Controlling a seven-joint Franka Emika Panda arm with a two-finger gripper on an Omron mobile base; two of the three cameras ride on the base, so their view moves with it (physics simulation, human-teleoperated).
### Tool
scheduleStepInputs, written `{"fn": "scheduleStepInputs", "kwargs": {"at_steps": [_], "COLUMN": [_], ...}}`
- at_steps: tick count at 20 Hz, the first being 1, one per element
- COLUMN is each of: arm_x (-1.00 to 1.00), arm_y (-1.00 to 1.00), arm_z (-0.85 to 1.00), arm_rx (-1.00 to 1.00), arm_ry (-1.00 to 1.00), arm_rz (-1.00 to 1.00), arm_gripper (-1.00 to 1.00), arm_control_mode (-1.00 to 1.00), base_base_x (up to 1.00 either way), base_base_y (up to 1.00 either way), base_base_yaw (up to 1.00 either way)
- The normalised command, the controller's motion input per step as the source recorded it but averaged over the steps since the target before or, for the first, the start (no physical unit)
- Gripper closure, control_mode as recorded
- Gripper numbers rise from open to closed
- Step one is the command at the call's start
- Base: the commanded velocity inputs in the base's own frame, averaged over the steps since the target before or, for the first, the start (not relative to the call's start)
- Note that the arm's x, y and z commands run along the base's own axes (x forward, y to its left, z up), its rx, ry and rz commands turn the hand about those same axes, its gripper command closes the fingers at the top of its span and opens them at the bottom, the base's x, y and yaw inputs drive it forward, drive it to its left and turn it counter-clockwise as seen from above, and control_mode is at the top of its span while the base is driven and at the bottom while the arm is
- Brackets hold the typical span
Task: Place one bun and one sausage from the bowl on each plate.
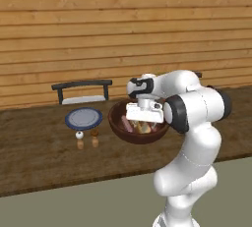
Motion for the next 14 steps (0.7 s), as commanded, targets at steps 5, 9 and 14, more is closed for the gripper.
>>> {"fn": "scheduleStepInputs", "kwargs": {"at_steps": [5, 9, 14], "arm_x": [-0.01, -0.37, -0.47], "arm_y": [-0.03, -0.71, -1.00], "arm_z": [-0.06, 0.59, 0.98], "arm_rx": [0.01, 0.11, 0.00], "arm_ry": [0.01, -0.29, -0.67], "arm_rz": [0.00, -0.04, -0.09], "arm_gripper": [1.00, 1.00, 1.00], "arm_control_mode": [-1.00, -1.00, -1.00], "base_base_x": [0.00, 0.00, 0.00], "base_base_y": [0.00, 0.00, 0.00], "base_base_yaw": [0.00, 0.00, 0.00]}}
